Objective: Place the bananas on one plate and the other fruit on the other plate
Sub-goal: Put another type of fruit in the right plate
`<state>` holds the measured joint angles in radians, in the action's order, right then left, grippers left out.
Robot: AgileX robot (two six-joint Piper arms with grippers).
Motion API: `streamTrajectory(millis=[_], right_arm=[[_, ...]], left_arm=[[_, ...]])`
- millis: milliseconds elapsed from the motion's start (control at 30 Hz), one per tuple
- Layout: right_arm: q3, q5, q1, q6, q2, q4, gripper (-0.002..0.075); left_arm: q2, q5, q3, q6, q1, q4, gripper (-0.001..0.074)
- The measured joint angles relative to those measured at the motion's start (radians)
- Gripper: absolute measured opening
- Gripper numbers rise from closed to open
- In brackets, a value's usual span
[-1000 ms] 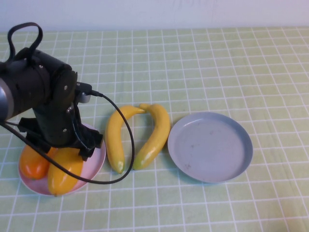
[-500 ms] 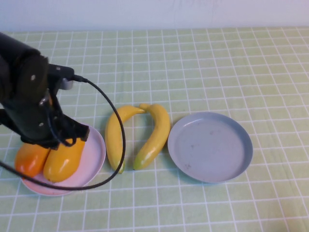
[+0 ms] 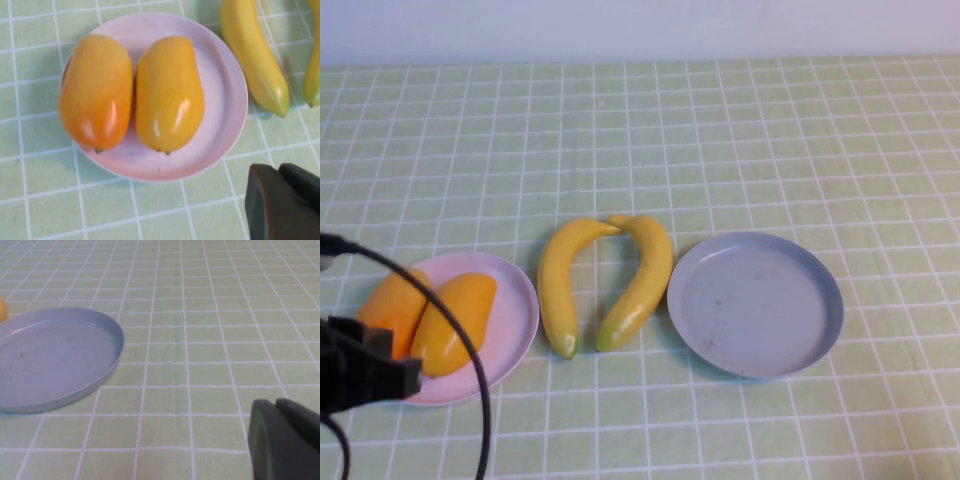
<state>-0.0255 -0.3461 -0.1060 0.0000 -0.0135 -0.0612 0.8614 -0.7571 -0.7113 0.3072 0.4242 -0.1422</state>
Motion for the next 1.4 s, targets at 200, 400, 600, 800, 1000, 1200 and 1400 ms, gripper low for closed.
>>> streamTrajectory(millis=[200, 400, 600, 800, 1000, 1200, 1400], right_arm=[[0.000, 0.000, 0.000, 0.000, 0.000, 0.000, -0.0015], [0.000, 0.000, 0.000, 0.000, 0.000, 0.000, -0.0015], [0.000, 0.000, 0.000, 0.000, 0.000, 0.000, -0.0015], [0.000, 0.000, 0.000, 0.000, 0.000, 0.000, -0.0015], [0.000, 0.000, 0.000, 0.000, 0.000, 0.000, -0.0015], [0.000, 0.000, 0.000, 0.000, 0.000, -0.002, -0.0015], [0.000, -0.001, 0.000, 0.000, 0.000, -0.002, -0.0015]], left_arm=[[-0.149, -0.037, 0.092, 0.000, 0.000, -0.020, 0.0004], [-0.165, -0.042, 0.098, 0.027, 0.000, -0.042, 0.0004], [-0.182, 0.276, 0.170, -0.131, 0.000, -0.059, 0.0004], [-0.410, 0.660, 0.419, -0.253, -0.052, 0.002, 0.0004], [-0.687, 0.751, 0.618, -0.273, -0.173, 0.062, 0.0004], [-0.855, 0.734, 0.731, -0.281, -0.248, 0.096, 0.0004], [-0.871, 0.553, 0.736, -0.285, -0.299, 0.113, 0.0004]])
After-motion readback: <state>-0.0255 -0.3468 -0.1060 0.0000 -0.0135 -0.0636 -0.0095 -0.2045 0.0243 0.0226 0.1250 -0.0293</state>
